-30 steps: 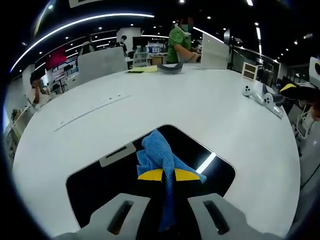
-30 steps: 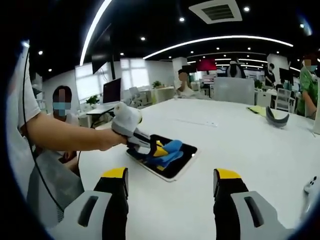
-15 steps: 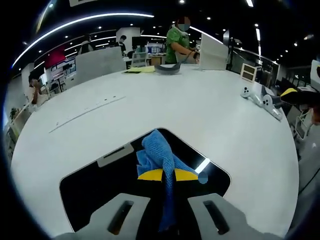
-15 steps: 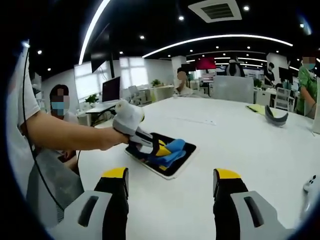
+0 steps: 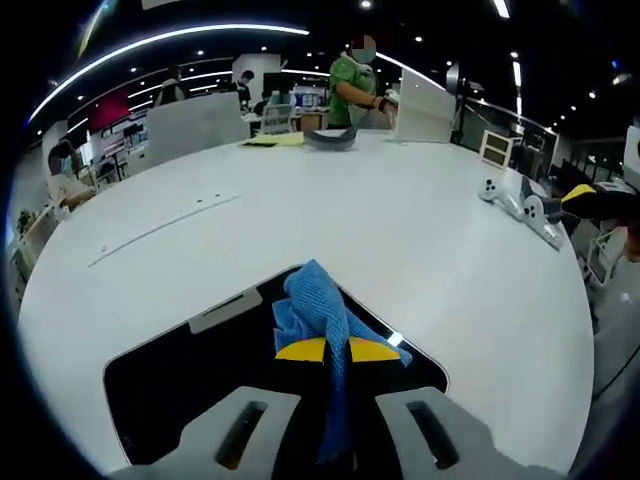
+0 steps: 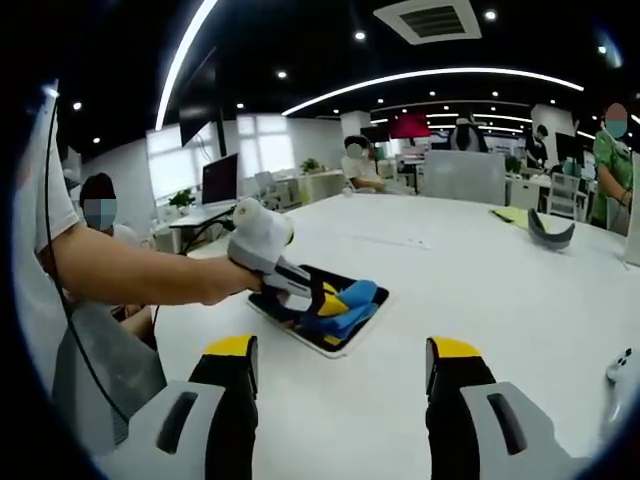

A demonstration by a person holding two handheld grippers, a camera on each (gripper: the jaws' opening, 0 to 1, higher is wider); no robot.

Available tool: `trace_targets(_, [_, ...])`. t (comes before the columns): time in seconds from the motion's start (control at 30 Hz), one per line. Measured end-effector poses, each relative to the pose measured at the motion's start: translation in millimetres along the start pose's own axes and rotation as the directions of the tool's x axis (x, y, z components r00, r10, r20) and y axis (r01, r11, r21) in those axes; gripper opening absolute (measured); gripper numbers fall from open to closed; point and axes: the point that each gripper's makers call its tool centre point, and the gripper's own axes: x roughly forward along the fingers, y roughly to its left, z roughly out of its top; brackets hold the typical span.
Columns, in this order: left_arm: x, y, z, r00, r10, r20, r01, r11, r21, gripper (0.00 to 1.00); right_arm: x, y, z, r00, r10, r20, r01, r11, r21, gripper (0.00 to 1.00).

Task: Wipe the mirror surface with the cleaning cloth until all visible marks leave the cleaned area.

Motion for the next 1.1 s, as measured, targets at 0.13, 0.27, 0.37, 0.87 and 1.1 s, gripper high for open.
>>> trace_targets(0.13, [2, -2.5, 0.2, 1.0, 0.003, -0.006, -0.003, 1.0, -0.005, 0.03, -2, -1, 0.2, 1.0, -0.004, 0.004, 0.004, 1.0, 0.002, 0.67])
trace_targets(0.27, [3, -5.2, 0.7, 1.0, 0.003, -0.008, -0.003, 1.0, -0.006, 0.03, -4, -1, -1.1, 1.0, -0.007, 0.005, 0.007, 1.0, 0.002, 0.67])
trace_targets(0.37, [4, -6.5, 0.9, 1.0, 0.001, -0.011, -0.001, 1.0, -0.003, 0.03, -5, -1, -1.9, 1.0, -0.011, 0.006, 0.011, 1.0, 0.006, 0.67])
trace_targets(0.87, [7, -11.6, 3.1, 1.0, -0.01, -0.019, 0.01, 1.0, -0.003, 0.03, -5, -4, 0.5, 1.0, -0.016, 0.013, 0.016, 1.0, 0.009, 0.66])
trace_targets(1.1, [8, -12.2, 3.8, 1.0, -0.004, -0.019, 0.004, 1.0, -0.003, 0.03, -6, -6, 0.6, 1.0, -0.02, 0.013, 0.02, 1.0, 0.01, 0.66])
